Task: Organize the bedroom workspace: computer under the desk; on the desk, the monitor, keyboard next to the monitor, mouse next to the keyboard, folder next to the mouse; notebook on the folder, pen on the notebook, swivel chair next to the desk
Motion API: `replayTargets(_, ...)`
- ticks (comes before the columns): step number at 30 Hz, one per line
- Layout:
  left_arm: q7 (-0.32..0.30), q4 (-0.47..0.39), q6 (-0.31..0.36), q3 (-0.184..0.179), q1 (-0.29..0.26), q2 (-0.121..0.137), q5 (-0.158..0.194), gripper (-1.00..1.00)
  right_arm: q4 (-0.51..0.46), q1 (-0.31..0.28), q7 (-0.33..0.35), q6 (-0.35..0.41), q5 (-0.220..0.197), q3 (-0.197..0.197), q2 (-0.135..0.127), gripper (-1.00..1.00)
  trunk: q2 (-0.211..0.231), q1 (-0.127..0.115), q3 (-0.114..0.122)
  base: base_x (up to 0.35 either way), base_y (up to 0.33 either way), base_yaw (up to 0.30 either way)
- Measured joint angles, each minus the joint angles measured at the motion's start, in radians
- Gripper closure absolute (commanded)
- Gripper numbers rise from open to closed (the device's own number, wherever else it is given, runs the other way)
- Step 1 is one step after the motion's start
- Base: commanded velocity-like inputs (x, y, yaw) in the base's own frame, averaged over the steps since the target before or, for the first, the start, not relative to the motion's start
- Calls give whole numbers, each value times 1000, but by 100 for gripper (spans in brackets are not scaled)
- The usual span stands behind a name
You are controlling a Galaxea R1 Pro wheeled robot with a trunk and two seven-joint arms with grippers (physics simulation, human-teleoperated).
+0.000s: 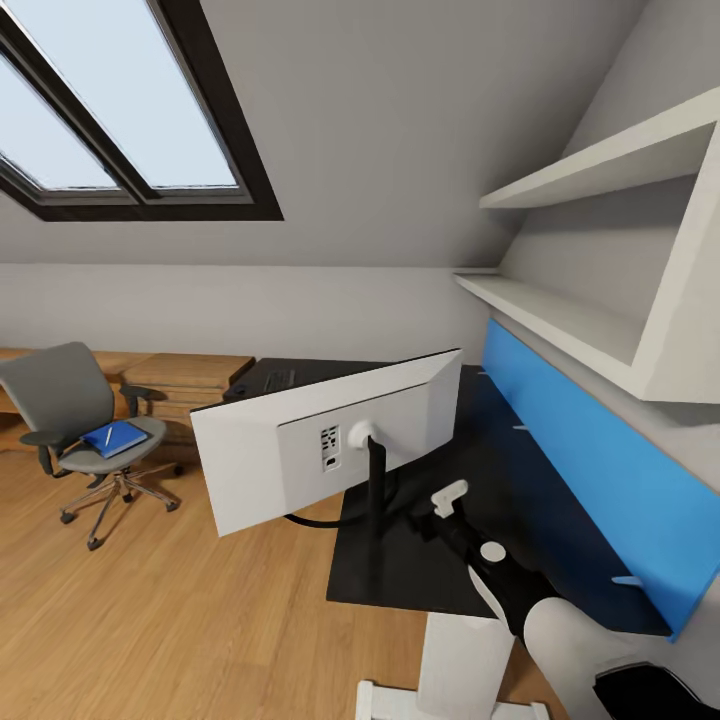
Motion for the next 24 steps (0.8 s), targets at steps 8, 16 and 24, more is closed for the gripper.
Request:
replayTargets(8,-1,0,0,0,0,0,0,-100,-1,20,37,0,2,5,18,-100,0,0,0,33,59,0)
replayTargets(16,-2,0,0,0,0,0,0,-100,-1,22,41,0,1,6,25,-100,0,0,0,40,46,0)
replayTargets(24,-3,0,0,0,0,0,-1,-100,-1,22,38,-2,-1,6,28,-100,0,0,0,197,32,0)
